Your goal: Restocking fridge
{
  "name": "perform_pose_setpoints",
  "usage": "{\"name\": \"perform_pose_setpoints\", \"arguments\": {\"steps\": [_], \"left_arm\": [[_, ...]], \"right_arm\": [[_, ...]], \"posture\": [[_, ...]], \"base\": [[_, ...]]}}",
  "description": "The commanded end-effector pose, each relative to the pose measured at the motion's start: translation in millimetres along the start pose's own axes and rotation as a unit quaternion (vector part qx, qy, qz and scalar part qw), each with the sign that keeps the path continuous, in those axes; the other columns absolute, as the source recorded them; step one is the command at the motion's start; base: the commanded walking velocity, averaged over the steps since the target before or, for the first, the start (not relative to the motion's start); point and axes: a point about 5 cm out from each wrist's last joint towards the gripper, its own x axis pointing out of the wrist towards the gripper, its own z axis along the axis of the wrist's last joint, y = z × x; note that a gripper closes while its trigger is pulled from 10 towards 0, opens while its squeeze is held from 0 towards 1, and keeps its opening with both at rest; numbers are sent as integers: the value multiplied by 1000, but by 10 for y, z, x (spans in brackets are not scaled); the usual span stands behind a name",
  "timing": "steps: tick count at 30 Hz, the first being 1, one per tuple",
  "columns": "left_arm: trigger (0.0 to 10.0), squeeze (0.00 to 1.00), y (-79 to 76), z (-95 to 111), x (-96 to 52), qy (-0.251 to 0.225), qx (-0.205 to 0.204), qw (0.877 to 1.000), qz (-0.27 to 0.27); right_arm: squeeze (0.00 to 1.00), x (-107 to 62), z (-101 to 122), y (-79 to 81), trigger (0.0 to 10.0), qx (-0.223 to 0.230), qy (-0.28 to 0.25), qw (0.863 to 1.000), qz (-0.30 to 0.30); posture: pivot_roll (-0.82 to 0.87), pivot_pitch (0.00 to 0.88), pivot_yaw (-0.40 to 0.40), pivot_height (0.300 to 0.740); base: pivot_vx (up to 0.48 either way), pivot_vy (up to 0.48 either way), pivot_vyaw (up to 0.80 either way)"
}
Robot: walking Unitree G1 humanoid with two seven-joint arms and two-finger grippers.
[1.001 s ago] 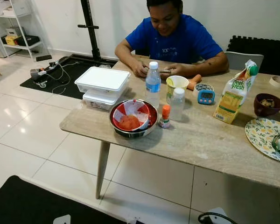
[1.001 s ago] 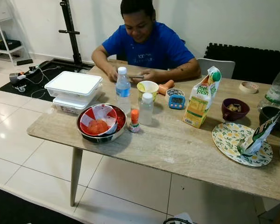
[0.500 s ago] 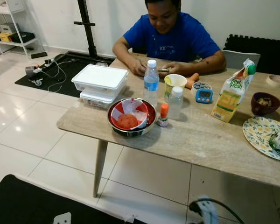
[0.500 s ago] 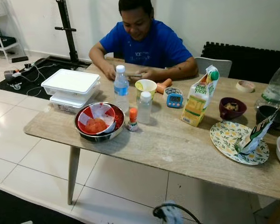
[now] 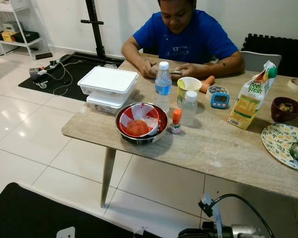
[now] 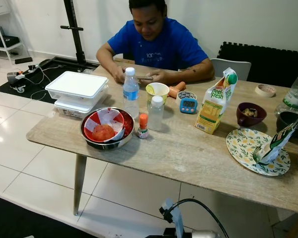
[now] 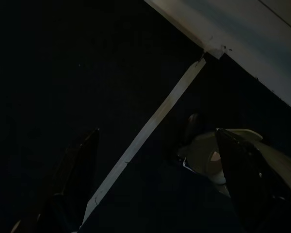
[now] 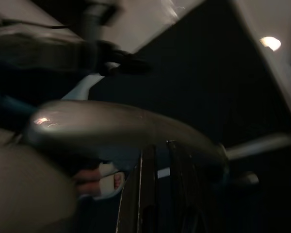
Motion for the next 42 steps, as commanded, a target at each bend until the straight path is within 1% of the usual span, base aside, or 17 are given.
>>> {"name": "perform_pose_setpoints", "arguments": {"steps": [1,3,5,9,11,15,16,18,20,22,25,33,34,35,36,37,42], "left_arm": [[10000,0,-12,-74,-10,14,2,1000,-2],[10000,0,-18,-77,-9,14,4,1000,-3],[10000,0,-27,-78,-8,15,3,1000,-4],[10000,0,-30,-78,-7,15,2,1000,-4],[10000,0,-31,-85,-8,16,2,1000,-4],[10000,0,-31,-90,-9,17,2,1000,-4],[10000,0,-33,-93,-9,18,2,1000,-4],[10000,0,-39,-95,-9,18,2,1000,-4],[10000,0,-39,-95,-9,18,2,1000,-4],[10000,0,-56,-100,-7,19,4,1000,-7],[10000,0,-65,-102,-6,18,4,1000,-8],[10000,0,-68,-111,-7,19,2,1000,-7],[10000,0,-68,-127,-11,21,3,1000,-7],[10000,0,-68,-127,-11,21,3,1000,-7],[10000,0,-72,-143,-14,22,3,1000,-8],[10000,0,-77,-159,-17,24,4,1000,-9],[10000,0,-90,-185,-22,25,6,1000,-11]], "right_arm": [[0,20,78,30,10000,-14,-4,1000,26],[0,32,152,50,10000,-26,-7,999,43],[0,66,536,130,10000,-65,-69,991,90],[0,71,677,180,10000,-80,-92,986,111],[0,66,976,291,10000,-108,-136,973,150],[0,67,1107,320,10000,-122,-154,968,157],[0,71,1350,340,10000,-148,-197,958,149],[0,72,1541,345,10000,-170,-233,948,132],[0,72,1541,345,10000,-170,-233,948,132],[0,62,1884,360,10000,-195,-295,931,95],[0,32,2084,374,10000,-203,-328,921,62],[0,-5,2281,296,10000,-217,-345,913,-29],[114,28,2373,195,10000,-219,-348,906,-105],[114,28,2373,195,10000,-219,-348,906,-105],[773,59,2436,109,10000,-222,-343,897,-168],[1000,73,2492,28,10000,-216,-344,886,-224],[1000,72,2582,-62,10000,-222,-334,867,-295]], "posture": [[-49,84,-33,740],[-52,90,-34,740],[-49,88,-36,740],[-50,87,-36,740],[-50,87,-36,740],[-52,87,-36,740],[-49,82,-38,740],[-47,76,-40,740],[-47,76,-40,740],[-43,72,-44,740],[-40,71,-46,740],[-41,76,-50,740],[-45,82,-52,740],[-45,82,-52,740],[-42,85,-54,740],[-37,91,-58,740],[-29,102,-63,740]], "base": [[0,0,0],[0,0,0],[0,0,0],[0,0,0],[0,0,0],[0,0,0],[0,0,0],[0,0,0],[0,0,0],[0,0,0],[0,0,0],[0,0,0],[0,0,0],[0,0,0],[0,0,0],[0,0,0],[0,0,0]]}}
